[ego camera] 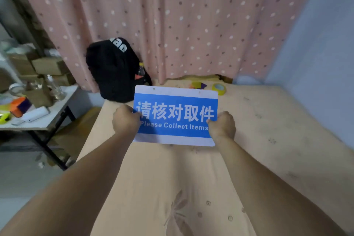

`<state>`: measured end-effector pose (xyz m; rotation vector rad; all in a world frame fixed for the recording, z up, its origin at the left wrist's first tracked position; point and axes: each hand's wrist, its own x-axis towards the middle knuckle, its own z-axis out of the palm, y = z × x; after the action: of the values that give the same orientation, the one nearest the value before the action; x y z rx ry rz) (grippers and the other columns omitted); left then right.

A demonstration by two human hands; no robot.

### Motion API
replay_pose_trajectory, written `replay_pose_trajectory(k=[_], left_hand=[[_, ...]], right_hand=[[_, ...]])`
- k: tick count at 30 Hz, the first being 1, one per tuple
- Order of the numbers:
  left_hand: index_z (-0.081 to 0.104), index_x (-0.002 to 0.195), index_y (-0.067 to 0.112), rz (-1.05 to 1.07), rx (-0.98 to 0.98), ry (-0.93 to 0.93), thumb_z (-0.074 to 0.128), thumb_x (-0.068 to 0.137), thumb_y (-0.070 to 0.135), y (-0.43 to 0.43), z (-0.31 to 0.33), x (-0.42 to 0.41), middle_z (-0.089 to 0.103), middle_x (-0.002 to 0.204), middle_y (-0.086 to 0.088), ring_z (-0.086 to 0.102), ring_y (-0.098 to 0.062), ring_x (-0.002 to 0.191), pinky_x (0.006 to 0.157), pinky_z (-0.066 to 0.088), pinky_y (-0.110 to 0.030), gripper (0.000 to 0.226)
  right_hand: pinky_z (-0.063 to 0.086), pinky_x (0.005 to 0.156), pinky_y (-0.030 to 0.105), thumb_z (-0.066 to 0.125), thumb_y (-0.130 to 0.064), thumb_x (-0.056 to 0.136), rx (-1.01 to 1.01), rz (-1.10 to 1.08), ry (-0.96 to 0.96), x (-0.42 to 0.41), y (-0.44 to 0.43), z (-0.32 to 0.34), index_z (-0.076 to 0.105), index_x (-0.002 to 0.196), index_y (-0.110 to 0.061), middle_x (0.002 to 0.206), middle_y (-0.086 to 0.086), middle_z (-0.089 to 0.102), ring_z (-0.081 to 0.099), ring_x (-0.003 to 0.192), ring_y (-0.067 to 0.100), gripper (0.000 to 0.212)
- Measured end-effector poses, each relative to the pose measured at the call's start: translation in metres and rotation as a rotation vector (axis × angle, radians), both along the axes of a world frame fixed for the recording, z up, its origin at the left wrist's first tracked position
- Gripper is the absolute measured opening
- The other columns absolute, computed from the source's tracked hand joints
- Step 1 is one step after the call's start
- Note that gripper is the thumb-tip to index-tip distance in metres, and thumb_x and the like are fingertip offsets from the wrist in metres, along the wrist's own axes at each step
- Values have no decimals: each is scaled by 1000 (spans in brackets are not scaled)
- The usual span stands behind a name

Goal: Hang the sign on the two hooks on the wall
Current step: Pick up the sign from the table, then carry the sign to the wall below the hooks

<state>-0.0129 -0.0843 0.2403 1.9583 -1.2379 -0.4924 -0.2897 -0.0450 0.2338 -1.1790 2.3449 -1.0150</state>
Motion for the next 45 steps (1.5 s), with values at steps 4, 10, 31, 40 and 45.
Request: replay_pose_trajectory(k=[4, 10, 31, 40, 45], left_hand=[[69, 86, 11, -30, -176, 15, 74, 85, 27, -8, 100, -2, 68, 84, -3, 61, -27, 78, 62, 41, -34, 16], [68, 83, 9, -12, -339, 52, 74, 86, 27, 9, 216, -3, 66, 82, -6, 56, -26, 74, 65, 39, -33, 19], [63, 105, 12, -42, -408, 136, 72, 90, 31, 20, 273, -29, 61, 92, 0, 57, -20, 83, 67, 43, -36, 26], [58, 98, 15, -291, -389, 292, 72, 91, 25, 23, 271, -125, 64, 94, -2, 59, -18, 81, 63, 48, -33, 18], [55, 94, 17, -491, -369, 338, 71, 90, 23, 38, 267, -214, 62, 89, -2, 62, -24, 85, 77, 56, -44, 17]], right_hand=[[48, 73, 35, 71, -27, 88, -161, -2, 7, -3, -1, 99, 61, 104, -11, 113, 6, 63, 65, 96, 34, 25], [43, 72, 33, 71, -23, 91, -355, 4, 29, -1, 10, 217, 56, 112, -5, 118, 9, 59, 62, 96, 32, 31], [54, 58, 29, 75, -28, 88, -506, -42, 42, -26, 29, 275, 54, 98, -16, 104, 0, 61, 63, 82, 20, 26], [35, 50, 20, 73, -28, 90, -499, -223, 83, -108, 95, 273, 56, 105, -11, 107, 1, 58, 58, 82, 18, 29], [43, 57, 25, 74, -29, 88, -515, -390, 121, -178, 156, 271, 56, 100, -15, 106, 3, 63, 62, 82, 19, 26]])
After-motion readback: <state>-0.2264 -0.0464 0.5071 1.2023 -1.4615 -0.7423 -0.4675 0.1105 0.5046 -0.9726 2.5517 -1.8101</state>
